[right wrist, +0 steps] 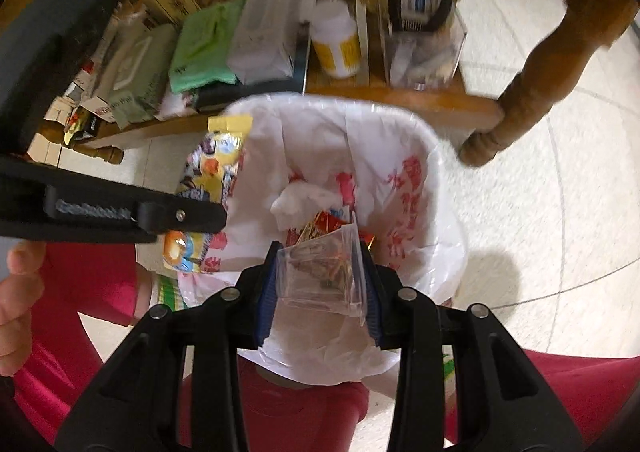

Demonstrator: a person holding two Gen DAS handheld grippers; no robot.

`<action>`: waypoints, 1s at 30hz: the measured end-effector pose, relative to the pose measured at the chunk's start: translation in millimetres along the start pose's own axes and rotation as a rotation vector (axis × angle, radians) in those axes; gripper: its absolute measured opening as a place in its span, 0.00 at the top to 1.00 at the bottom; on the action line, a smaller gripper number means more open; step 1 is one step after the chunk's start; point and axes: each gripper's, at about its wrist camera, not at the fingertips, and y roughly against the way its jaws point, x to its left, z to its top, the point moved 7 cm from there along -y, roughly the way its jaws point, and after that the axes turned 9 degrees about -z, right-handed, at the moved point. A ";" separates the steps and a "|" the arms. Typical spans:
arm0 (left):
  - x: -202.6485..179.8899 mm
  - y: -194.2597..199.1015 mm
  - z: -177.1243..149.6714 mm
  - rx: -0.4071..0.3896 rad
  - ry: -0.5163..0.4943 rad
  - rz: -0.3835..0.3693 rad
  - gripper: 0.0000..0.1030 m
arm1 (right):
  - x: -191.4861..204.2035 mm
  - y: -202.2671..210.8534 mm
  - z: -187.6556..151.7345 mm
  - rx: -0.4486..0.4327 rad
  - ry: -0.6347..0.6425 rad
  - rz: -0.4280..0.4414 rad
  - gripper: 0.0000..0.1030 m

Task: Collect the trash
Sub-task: 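Open both tools to drop the wrapper and cup into the bag, then raise both tools back up toward the black and white boxes on the table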

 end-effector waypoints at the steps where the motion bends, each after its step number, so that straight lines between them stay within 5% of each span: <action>1: 0.6 -2.8 1.0 0.005 0.004 0.001 0.85 | 0.9 -2.4 -1.5 0.008 0.001 0.000 0.65; 13: 11.3 -26.2 12.6 0.049 0.052 0.027 0.83 | 13.0 -30.5 -9.5 0.060 0.056 0.017 0.60; 14: 12.5 -27.3 13.4 0.055 0.060 0.030 0.71 | 14.0 -30.7 -9.7 0.060 0.057 0.029 0.51; 15: 13.6 -28.3 13.9 0.058 0.073 0.029 0.49 | 15.3 -31.0 -9.6 0.056 0.055 0.031 0.30; 16: 14.5 -28.0 14.7 0.051 0.083 0.023 0.42 | 14.8 -30.6 -8.9 0.048 0.051 0.026 0.25; 30: 16.3 8.8 -9.1 -0.010 0.022 0.179 0.29 | 14.8 7.6 -7.1 -0.010 0.060 0.019 0.25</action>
